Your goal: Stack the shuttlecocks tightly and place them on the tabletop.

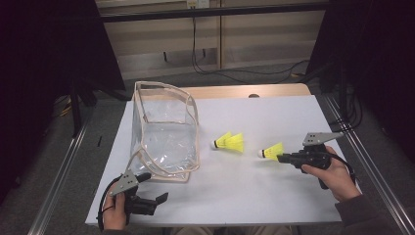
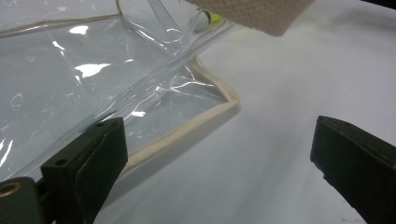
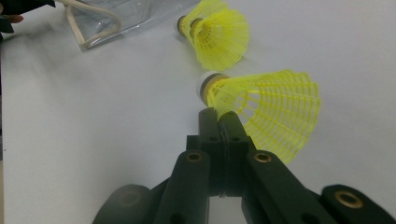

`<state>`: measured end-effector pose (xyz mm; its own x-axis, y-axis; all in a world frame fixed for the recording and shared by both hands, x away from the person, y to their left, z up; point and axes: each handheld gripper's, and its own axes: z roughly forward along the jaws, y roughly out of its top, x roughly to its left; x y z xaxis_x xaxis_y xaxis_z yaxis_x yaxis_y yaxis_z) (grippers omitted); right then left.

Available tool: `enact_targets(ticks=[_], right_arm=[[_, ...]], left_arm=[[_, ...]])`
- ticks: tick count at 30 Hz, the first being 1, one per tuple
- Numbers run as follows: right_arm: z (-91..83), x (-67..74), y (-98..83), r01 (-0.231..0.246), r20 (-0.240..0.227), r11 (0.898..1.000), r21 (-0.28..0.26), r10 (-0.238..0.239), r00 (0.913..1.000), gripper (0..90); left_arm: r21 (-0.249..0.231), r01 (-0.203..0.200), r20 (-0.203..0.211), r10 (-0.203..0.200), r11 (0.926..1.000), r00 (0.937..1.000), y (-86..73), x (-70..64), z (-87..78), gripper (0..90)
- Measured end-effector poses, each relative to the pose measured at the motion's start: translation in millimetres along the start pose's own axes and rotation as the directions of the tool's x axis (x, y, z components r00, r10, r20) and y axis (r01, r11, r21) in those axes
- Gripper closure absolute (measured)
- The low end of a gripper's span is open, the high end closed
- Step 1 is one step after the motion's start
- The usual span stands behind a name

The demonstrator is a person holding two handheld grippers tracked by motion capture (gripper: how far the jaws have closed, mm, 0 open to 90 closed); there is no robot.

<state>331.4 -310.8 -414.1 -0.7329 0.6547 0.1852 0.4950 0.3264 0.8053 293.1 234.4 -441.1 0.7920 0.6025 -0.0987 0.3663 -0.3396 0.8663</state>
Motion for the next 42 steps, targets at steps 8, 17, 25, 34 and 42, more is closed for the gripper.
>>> enact_targets(ticks=[8, 17, 25, 34, 42], right_arm=[[-0.1, -0.9, 1.0, -0.012, 0.013, 1.0, -0.019, 0.012, 0.9998, 89.7], [0.5, -1.3, 4.0, -0.013, 0.022, 0.999, -0.032, 0.014, 0.9997, 89.7], [5.7, 1.2, 11.3, -0.005, 0.029, 0.999, -0.043, 0.006, 0.9996, 89.7], [11.3, 3.0, 15.3, -0.007, 0.038, 0.998, -0.057, 0.009, 0.9992, 89.7], [16.2, 2.7, 15.7, -0.014, 0.047, 0.998, -0.062, 0.017, 0.9988, 89.6]], left_arm=[[-0.006, 0.006, -0.001, -0.006, 1.0, 1.0, -0.1, -0.4, 0.5, 3.6], [0.0, 0.001, -0.001, -0.001, 1.0, 1.0, 0.1, -0.1, 0.1, 3.6], [-0.002, 0.005, 0.003, -0.005, 1.0, 1.0, -0.1, 0.1, 0.0, 3.6], [-0.002, 0.001, 0.003, -0.001, 1.0, 1.0, -0.1, 0.2, -0.1, 3.6], [-0.003, 0.001, 0.004, -0.001, 1.0, 1.0, -0.2, 0.4, -0.1, 3.7]])
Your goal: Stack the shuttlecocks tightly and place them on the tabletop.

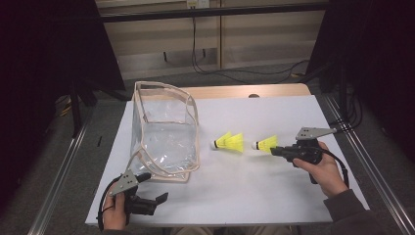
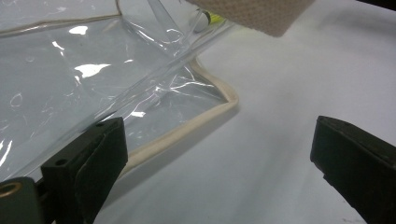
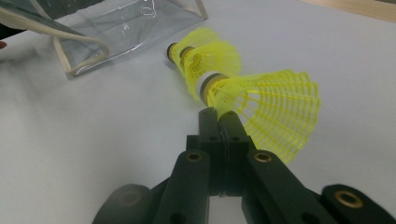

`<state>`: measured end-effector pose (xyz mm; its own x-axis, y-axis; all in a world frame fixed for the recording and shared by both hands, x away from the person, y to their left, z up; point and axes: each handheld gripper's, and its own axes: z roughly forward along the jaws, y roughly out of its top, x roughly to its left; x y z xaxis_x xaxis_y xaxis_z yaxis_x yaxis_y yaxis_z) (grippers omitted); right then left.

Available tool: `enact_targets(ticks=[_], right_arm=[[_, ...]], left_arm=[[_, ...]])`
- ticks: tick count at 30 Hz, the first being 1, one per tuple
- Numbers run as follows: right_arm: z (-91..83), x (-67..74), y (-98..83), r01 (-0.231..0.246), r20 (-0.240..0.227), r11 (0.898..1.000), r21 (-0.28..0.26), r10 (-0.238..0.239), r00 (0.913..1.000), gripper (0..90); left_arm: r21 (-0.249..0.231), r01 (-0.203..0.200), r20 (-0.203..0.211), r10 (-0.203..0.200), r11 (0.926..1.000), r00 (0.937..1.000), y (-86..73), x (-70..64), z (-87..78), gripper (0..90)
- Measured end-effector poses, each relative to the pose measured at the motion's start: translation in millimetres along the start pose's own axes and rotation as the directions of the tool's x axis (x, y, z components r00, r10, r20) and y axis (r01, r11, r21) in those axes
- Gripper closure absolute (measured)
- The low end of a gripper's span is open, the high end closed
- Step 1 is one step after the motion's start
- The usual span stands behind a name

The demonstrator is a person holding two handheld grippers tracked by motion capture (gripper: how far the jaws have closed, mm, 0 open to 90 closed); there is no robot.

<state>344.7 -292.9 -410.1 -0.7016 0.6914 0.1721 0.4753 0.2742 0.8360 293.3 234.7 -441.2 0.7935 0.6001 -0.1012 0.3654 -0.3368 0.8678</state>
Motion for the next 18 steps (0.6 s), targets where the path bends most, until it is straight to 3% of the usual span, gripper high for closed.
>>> enact_targets(ticks=[18], right_arm=[[8.9, -0.1, 0.3, -0.003, 0.016, 1.0, 0.011, 0.003, 0.9999, 89.6]], left_arm=[[0.001, -0.002, -0.002, 0.002, 1.0, 1.0, 0.1, 0.1, 0.0, 3.6]])
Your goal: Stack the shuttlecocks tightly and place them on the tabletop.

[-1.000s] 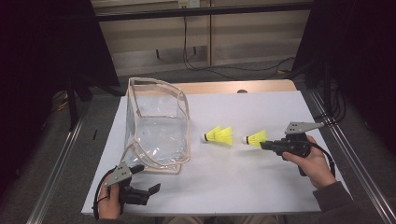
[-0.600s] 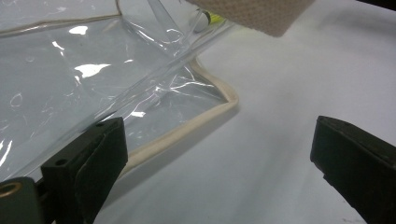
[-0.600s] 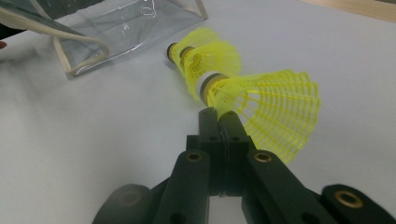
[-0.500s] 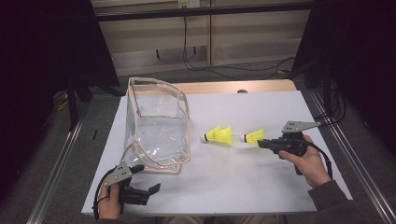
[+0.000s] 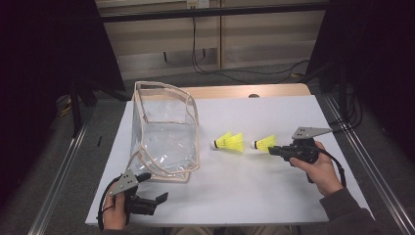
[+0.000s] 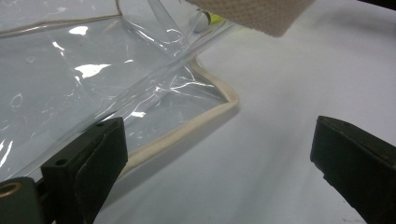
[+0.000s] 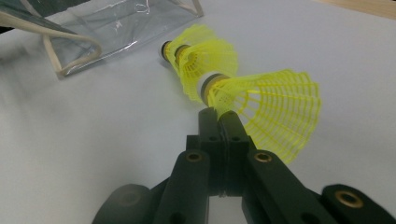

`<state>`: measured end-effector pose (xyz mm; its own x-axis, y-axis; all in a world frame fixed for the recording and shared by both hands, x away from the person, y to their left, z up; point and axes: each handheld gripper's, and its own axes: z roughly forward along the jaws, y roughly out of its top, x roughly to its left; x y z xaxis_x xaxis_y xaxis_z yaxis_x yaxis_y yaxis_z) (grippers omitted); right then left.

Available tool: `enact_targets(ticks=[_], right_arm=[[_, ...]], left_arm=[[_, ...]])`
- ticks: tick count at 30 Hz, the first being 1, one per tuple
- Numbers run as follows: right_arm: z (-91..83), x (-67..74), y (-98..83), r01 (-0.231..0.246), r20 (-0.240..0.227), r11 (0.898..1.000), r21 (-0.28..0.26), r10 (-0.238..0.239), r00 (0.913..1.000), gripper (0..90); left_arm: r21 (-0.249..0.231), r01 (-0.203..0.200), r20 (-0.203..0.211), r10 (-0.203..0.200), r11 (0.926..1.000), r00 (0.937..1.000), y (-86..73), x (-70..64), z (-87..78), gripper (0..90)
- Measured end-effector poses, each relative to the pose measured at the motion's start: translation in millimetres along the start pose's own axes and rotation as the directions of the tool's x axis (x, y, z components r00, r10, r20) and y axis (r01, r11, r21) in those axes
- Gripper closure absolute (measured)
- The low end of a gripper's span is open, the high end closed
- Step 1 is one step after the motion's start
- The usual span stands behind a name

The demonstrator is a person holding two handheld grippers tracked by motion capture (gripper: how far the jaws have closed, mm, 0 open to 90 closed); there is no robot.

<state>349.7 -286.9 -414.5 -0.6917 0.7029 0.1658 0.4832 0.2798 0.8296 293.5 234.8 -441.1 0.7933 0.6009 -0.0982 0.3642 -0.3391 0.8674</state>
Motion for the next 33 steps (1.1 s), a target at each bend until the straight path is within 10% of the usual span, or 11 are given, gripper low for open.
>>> enact_targets(ticks=[33], right_arm=[[20.7, 6.4, 9.1, 0.027, 0.029, 0.999, 0.037, -0.028, 0.9992, 89.5]], left_arm=[[-0.005, -0.002, 0.006, 0.002, 1.0, 1.0, -0.3, 0.3, 0.1, 3.7]])
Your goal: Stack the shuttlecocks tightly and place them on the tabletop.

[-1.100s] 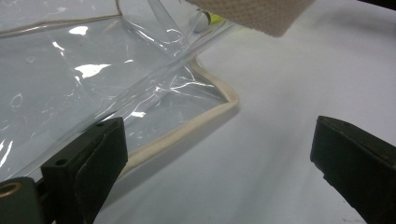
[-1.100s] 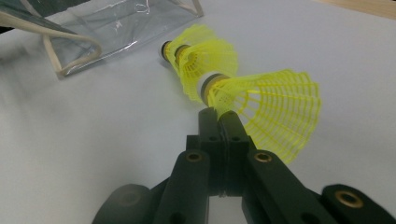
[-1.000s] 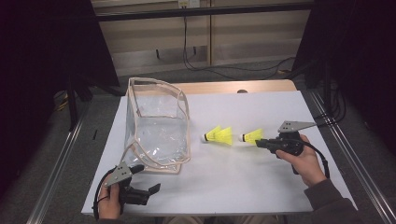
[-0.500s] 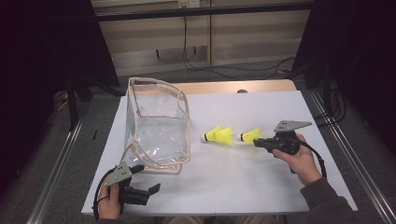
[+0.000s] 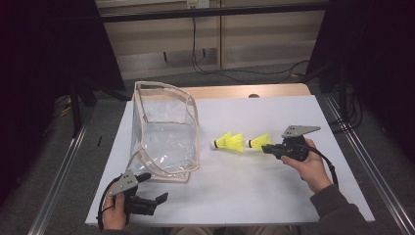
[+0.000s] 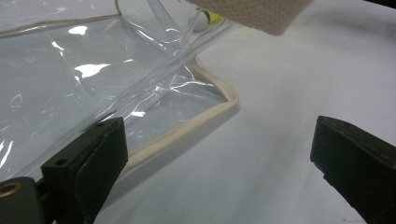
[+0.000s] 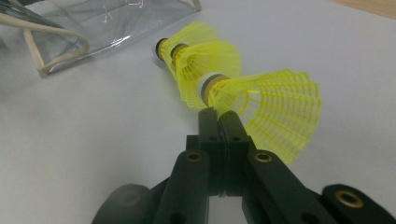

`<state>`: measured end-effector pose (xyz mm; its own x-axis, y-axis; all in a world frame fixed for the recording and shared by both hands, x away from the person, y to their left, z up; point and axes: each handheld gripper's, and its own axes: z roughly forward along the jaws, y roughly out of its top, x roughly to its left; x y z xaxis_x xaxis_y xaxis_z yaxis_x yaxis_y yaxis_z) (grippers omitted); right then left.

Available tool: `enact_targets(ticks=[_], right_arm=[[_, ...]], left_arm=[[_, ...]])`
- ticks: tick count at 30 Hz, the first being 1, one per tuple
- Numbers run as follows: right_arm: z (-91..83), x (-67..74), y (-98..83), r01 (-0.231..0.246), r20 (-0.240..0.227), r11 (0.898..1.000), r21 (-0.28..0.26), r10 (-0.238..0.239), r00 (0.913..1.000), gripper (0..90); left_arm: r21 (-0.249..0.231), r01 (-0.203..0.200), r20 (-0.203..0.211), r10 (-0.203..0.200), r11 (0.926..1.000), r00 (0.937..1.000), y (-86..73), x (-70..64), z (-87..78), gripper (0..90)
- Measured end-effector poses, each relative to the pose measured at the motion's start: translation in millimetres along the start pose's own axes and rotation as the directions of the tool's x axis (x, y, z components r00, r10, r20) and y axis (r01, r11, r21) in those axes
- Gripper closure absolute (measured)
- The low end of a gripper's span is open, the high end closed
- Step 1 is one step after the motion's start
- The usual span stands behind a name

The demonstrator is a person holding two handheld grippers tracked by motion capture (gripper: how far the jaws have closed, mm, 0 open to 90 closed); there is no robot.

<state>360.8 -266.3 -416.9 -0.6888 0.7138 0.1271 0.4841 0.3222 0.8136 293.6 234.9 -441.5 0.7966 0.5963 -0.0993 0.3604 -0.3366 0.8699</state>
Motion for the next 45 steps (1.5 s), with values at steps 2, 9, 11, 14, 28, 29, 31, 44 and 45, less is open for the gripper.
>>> enact_targets(ticks=[2, 9, 11, 14, 28, 29, 31, 44, 45], right_arm=[[1.3, 0.5, 0.5, -0.001, 0.004, 1.0, 0.003, 0.001, 1.0, 89.5], [5.5, 2.7, 3.2, -0.001, 0.003, 1.0, -0.002, 0.001, 1.0, 89.5], [6.7, 3.1, 4.1, 0.0, 0.003, 1.0, -0.001, 0.0, 1.0, 89.5], [8.2, 3.4, 5.4, -0.001, 0.005, 1.0, -0.002, 0.001, 1.0, 89.5], [16.2, 3.9, 6.4, -0.013, -0.005, 1.0, -0.002, 0.013, 0.9999, 89.5], [16.6, 3.9, 6.5, -0.012, -0.004, 1.0, -0.002, 0.012, 0.9999, 89.5], [17.0, 4.0, 6.9, -0.013, -0.004, 1.0, -0.004, 0.013, 0.9999, 89.5], [21.1, 5.5, 9.1, -0.012, -0.001, 1.0, 0.001, 0.013, 0.9999, 89.5], [21.6, 5.8, 9.3, -0.012, 0.0, 1.0, 0.002, 0.012, 0.9999, 89.5]], left_arm=[[0.001, 0.001, -0.001, -0.001, 1.0, 1.0, 0.1, 0.0, -0.2, 3.8], [-0.006, 0.012, 0.002, -0.012, 0.9999, 0.9999, -0.2, -0.7, -0.4, 3.9], [-0.005, 0.009, 0.002, -0.009, 0.9999, 1.0, -0.1, -0.6, -0.4, 3.8], [-0.007, 0.01, 0.003, -0.01, 0.9999, 0.9999, -0.2, -0.5, -0.4, 3.8], [-0.004, 0.008, 0.002, -0.008, 1.0, 1.0, -0.3, -0.2, -0.9, 3.8], [-0.001, 0.007, 0.0, -0.007, 1.0, 1.0, -0.1, -0.1, -1.2, 3.9], [-0.004, 0.001, -0.002, -0.001, 1.0, 1.0, -0.2, 0.2, -1.0, 3.9], [-0.004, 0.01, 0.005, -0.01, 0.9999, 0.9999, -0.2, -0.2, -0.9, 3.9], [-0.003, 0.008, 0.005, -0.008, 1.0, 1.0, -0.1, -0.1, -1.1, 3.9]])
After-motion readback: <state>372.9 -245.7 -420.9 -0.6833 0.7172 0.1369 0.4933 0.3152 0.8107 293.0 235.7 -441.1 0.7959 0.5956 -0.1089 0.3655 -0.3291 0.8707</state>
